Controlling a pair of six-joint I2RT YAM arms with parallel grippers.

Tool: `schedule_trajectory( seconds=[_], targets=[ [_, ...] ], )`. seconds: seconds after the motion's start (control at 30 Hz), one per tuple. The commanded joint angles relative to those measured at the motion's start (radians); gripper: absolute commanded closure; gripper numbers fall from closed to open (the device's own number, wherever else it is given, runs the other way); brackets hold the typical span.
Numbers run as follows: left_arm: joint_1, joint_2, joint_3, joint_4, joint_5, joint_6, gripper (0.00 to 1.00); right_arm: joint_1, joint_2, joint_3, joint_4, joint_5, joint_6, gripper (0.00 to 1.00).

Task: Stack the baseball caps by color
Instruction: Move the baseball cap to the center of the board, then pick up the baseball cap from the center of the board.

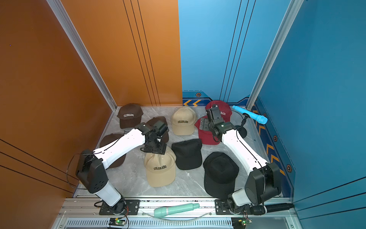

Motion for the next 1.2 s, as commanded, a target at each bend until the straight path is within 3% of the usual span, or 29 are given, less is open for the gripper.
schedule_trajectory(
  seconds=[0.0, 0.27, 0.53, 1.17],
  targets=[
    [0.032, -0.039, 0.053, -0.016, -0.012, -0.022, 0.23, 0.019, 0.024, 0.048, -0.029, 0.002, -0.014, 0.03],
    [0.126, -0.042, 0.151, -0.013, -0.047, -0.082, 0.15, 0.037, 0.050, 0.088, -0.046, 0.011, -0.023, 0.02],
    [0.162, 0.048, 0.266, -0.012, -0.070, -0.098, 0.01, 0.048, 0.093, 0.130, -0.050, 0.004, -0.036, 0.02],
    [0.166, 0.138, 0.343, 0.118, -0.050, -0.103, 0.02, 0.087, 0.440, 0.474, -0.129, -0.041, -0.041, 0.00]
  ],
)
